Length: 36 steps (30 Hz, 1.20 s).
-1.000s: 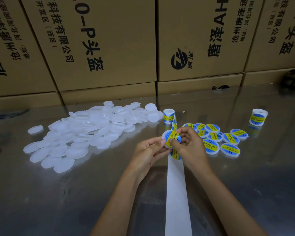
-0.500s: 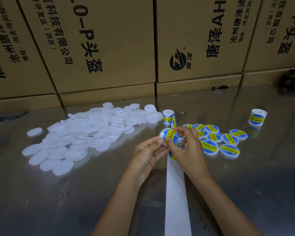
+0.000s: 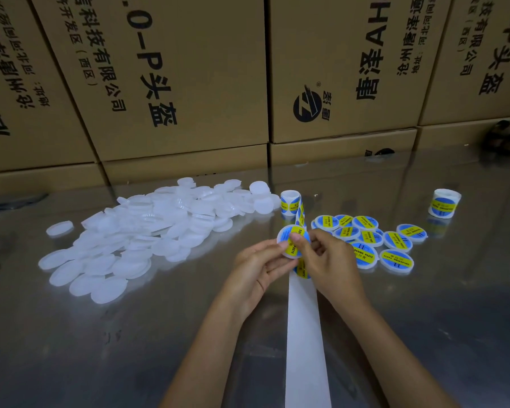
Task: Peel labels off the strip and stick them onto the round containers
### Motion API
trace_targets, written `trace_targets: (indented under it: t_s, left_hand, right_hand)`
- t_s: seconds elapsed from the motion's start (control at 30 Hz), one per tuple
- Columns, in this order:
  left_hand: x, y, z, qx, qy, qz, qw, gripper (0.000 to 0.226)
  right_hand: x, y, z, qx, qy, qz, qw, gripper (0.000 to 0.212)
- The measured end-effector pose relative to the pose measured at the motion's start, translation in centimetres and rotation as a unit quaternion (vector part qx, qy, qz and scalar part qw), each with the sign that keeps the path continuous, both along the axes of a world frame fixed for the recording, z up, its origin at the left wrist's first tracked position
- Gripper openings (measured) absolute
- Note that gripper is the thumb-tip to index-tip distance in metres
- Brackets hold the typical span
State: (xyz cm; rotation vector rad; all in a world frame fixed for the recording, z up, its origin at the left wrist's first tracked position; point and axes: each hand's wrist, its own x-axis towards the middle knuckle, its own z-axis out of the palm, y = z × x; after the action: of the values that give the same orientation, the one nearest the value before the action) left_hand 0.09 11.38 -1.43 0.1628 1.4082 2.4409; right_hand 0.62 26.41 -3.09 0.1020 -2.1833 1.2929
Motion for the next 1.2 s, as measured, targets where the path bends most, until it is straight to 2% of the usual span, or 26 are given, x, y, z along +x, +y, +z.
trace_targets:
  t_s: [0.17, 0.3, 0.37, 0.47, 0.5, 0.6, 0.7, 0.83, 1.0, 1.13, 1.2]
  left_hand:
    - [0.2, -0.6, 0.1, -0.102, 0.050, 0.006, 0.994, 0.023]
    - [0.4, -1.1, 0.5, -0.148, 0.124, 0.013, 0.981, 0.043]
    - [0.3, -1.3, 0.6, -0.166, 0.144, 0.030, 0.975, 0.041]
    - [0.5, -1.2, 0.9, -0.152, 0.119, 0.081, 0.978, 0.028]
    - [0.5, -1.1, 0.9, -0.145, 0.112, 0.098, 0.978, 0.023]
    - [0.4, -1.1, 0.8, -0.117, 0.105, 0.137, 0.978, 0.015]
    - [0.3, -1.2, 0.8, -0.116, 0.105, 0.157, 0.975, 0.014]
    - [0.4, -1.0, 0.7, -0.119, 0.110, 0.150, 0.975, 0.013]
    - [0.5, -1.2, 0.8, -0.137, 0.120, 0.100, 0.978, 0.019]
    - [0.7, -1.2, 0.8, -0.127, 0.124, 0.005, 0.984, 0.039]
    - [0.7, -1.2, 0.8, -0.138, 0.132, 0.010, 0.982, 0.044]
  right_hand:
    - [0.5, 0.0, 0.2, 0.042, 0.031, 0.001, 0.999, 0.041]
    - [0.6, -0.1, 0.5, 0.063, 0.008, 0.028, 0.998, 0.039]
    - [0.7, -0.3, 0.6, 0.011, -0.008, 0.058, 0.998, 0.042]
    - [0.8, -0.6, 1.0, -0.094, -0.055, 0.121, 0.987, 0.058]
    - [0.9, -0.8, 1.1, -0.106, -0.065, 0.144, 0.982, 0.054]
    - [1.2, -1.3, 1.3, -0.100, -0.060, 0.198, 0.973, 0.017]
    - [1.1, -1.4, 1.0, -0.104, -0.055, 0.207, 0.971, 0.023]
    - [1.1, -1.3, 1.2, -0.132, -0.029, 0.211, 0.968, 0.021]
    - [0.9, -1.0, 0.8, -0.115, -0.016, 0.177, 0.977, 0.022]
    - [0.7, -0.9, 0.8, -0.126, -0.026, 0.146, 0.981, 0.027]
    - [0.6, -0.9, 0.7, -0.119, -0.029, 0.142, 0.982, 0.022]
